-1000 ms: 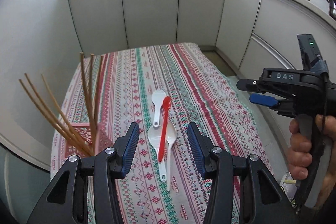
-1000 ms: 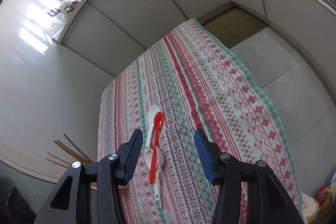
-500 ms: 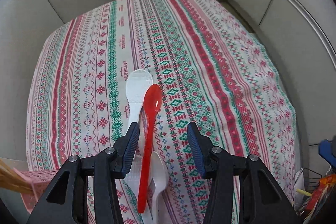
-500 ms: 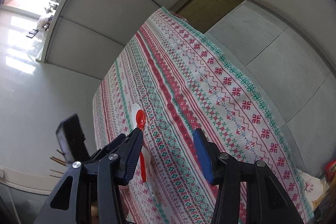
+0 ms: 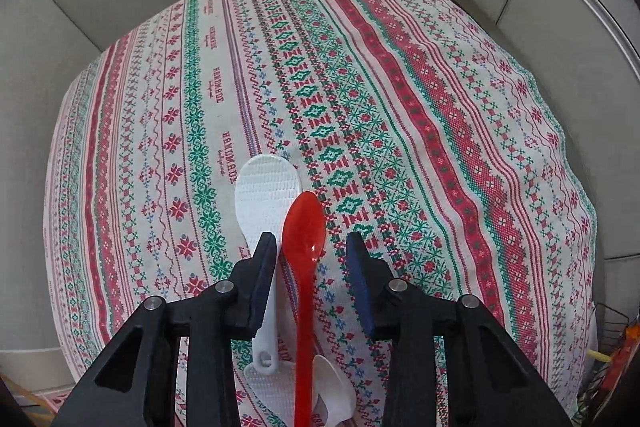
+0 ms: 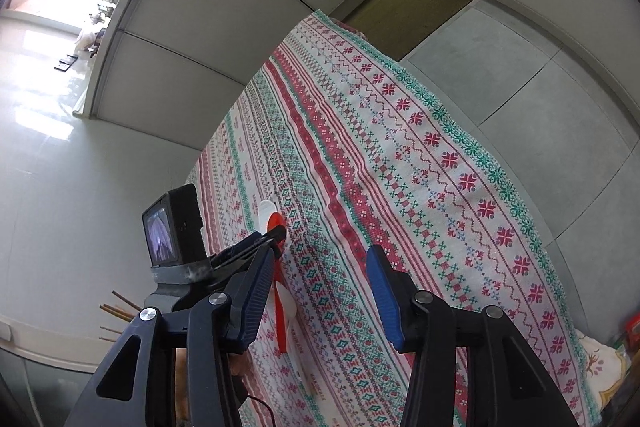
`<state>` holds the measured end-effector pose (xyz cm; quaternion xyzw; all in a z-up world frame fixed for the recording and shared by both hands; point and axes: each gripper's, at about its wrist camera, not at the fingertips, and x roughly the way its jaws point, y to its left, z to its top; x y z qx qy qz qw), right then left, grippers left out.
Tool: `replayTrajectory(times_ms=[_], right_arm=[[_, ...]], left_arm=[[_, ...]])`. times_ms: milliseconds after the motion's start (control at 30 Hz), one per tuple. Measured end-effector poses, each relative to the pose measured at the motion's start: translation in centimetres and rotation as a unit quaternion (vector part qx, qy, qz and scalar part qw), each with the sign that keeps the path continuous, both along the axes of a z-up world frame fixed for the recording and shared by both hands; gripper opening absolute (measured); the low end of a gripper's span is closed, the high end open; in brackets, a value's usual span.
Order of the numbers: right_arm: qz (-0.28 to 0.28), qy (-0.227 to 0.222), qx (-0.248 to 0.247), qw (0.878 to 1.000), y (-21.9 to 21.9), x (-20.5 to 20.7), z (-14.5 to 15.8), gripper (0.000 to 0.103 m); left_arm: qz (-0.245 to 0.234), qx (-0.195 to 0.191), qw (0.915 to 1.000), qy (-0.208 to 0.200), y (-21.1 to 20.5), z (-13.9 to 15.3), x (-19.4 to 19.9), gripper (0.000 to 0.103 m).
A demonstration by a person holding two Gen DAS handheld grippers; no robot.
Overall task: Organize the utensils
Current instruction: 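Move the left tool to the red spoon and grasp its handle, then lift the red spoon with the left tool while the right tool grasps a white spoon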
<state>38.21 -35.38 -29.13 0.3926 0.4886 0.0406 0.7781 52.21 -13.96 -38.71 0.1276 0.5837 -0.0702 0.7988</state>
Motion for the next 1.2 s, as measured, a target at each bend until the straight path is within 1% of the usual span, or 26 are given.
replayTrajectory(times_ms=[133,233,267,333,367,400,433,533,600,700,833,900,967,1100,1200], right_arm=[[0.007,0.002,0.001,1.000,0.3,0.1,-0.2,0.048],[0.002,-0.001,-0.004,1.000,0.2,0.0,0.0,0.047],[0.002,-0.001,-0.005,1.000,0.2,0.0,0.1,0.047],[0.005,0.000,-0.006,1.000,0.3,0.0,0.0,0.045],[0.006,0.000,-0.007,1.000,0.4,0.0,0.0,0.045],[0.007,0.001,-0.008,1.000,0.4,0.0,0.0,0.044],[0.006,0.001,-0.009,1.000,0.3,-0.1,0.0,0.044],[-0.001,0.001,-0.010,1.000,-0.1,-0.2,0.0,0.043],[-0.004,0.001,-0.011,1.000,-0.4,-0.4,0.1,0.043],[0.003,-0.001,-0.018,1.000,-0.3,-0.4,0.2,0.042],[0.017,0.009,-0.040,0.999,0.1,-0.4,-0.2,0.042],[0.041,0.020,-0.058,0.997,1.0,-0.1,-0.7,0.042],[0.074,0.032,-0.077,0.994,2.3,0.2,-1.4,0.042],[0.142,0.049,-0.107,0.983,5.8,0.7,-2.9,0.042],[0.194,0.057,-0.125,0.971,9.2,0.8,-3.9,0.042]], left_arm=[[-0.017,0.040,0.9990,0.012,-0.4,-0.9,-0.6,0.036],[-0.029,0.048,0.9984,0.010,-0.7,-0.9,-1.1,0.036],[-0.033,0.054,0.9979,0.011,-0.8,-1.1,-1.2,0.034],[-0.038,0.077,0.9962,0.011,-1.2,-1.4,-1.5,0.026],[-0.039,0.084,0.9956,0.013,-1.3,-1.5,-1.6,0.017],[-0.039,0.082,0.9956,0.022,-1.3,-1.7,-1.7,0.010],[-0.037,0.081,0.9956,0.027,-1.2,-1.8,-1.7,0.010],[-0.039,0.091,0.9948,0.023,-1.2,-1.7,-2.0,0.010],[-0.034,0.090,0.9952,0.019,-1.1,-1.3,-2.4,0.009],[-0.025,0.068,0.9973,-0.004,-0.8,0.3,-3.6,0.009],[-0.013,0.032,0.9985,-0.042,-0.1,3.4,-6.3,0.009],[-0.012,0.017,0.9975,-0.068,0.2,5.4,-7.7,0.009],[-0.013,0.004,0.9947,-0.102,0.4,8.0,-10.2,0.009],[-0.005,-0.046,0.9871,-0.153,2.0,12.7,-15.3,0.009],[0.009,-0.058,0.9795,-0.193,4.1,15.2,-18.1,0.009]])
